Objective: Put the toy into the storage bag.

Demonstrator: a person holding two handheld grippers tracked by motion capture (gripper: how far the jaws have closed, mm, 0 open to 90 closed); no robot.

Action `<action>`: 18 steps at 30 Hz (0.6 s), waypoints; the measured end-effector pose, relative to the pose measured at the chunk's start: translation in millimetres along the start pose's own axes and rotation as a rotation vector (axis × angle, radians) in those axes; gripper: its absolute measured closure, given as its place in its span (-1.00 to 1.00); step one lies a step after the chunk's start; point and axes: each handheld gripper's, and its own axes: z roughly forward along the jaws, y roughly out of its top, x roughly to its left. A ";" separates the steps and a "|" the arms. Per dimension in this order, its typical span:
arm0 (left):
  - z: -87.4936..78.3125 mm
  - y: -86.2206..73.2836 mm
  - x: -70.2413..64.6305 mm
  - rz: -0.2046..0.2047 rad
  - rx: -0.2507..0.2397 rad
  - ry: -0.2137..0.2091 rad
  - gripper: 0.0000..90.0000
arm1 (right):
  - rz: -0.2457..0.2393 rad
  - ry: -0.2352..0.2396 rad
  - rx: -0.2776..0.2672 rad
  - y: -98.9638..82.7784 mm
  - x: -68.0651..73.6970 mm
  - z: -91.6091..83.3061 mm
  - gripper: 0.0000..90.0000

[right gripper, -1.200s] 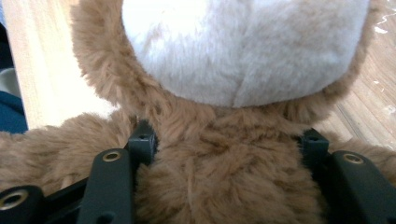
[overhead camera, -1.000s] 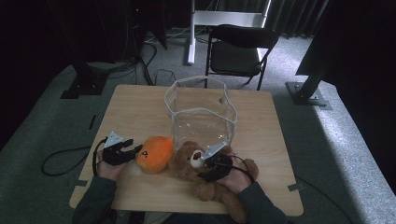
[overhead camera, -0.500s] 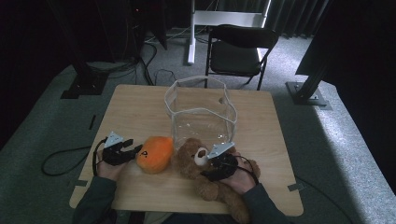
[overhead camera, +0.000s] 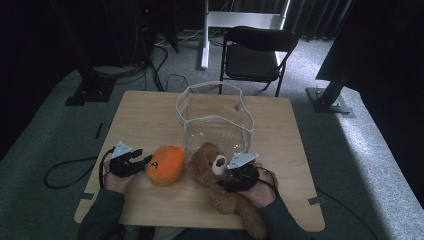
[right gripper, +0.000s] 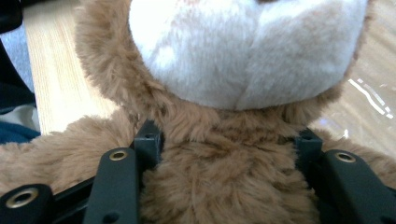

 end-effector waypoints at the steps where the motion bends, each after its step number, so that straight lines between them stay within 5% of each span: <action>1: 0.0 0.0 0.0 0.000 0.000 0.000 0.01 | -0.001 -0.001 -0.011 -0.2 -0.4 -1.6 0.01; 18: 0.0 0.0 0.1 0.001 0.000 0.001 0.01 | 0.005 -0.039 -0.149 1.5 -6.0 -24.0 0.02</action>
